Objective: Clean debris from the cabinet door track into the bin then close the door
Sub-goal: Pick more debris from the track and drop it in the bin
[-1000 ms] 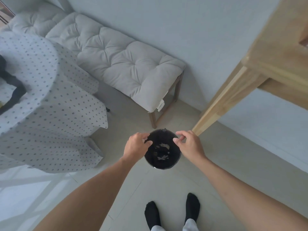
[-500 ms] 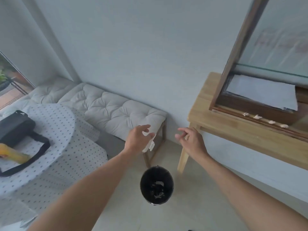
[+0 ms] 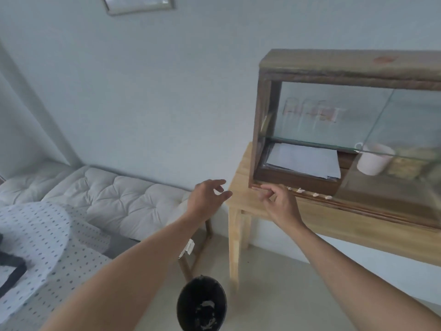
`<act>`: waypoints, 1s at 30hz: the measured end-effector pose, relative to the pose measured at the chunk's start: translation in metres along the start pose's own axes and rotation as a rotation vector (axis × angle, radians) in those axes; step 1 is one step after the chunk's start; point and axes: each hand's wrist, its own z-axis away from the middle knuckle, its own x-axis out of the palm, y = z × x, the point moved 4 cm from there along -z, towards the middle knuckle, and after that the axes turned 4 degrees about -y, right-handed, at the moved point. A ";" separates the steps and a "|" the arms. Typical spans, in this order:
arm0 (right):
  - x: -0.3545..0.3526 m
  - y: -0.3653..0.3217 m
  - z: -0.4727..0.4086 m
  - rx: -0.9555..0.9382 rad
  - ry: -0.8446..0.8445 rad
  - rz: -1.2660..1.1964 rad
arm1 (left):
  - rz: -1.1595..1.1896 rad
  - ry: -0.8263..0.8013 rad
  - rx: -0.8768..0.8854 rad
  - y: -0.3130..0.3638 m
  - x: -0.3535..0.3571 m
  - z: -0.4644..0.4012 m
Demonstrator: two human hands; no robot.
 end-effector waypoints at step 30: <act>-0.079 0.108 -0.034 0.282 0.039 0.187 | -0.089 -0.153 0.157 0.117 0.165 -0.070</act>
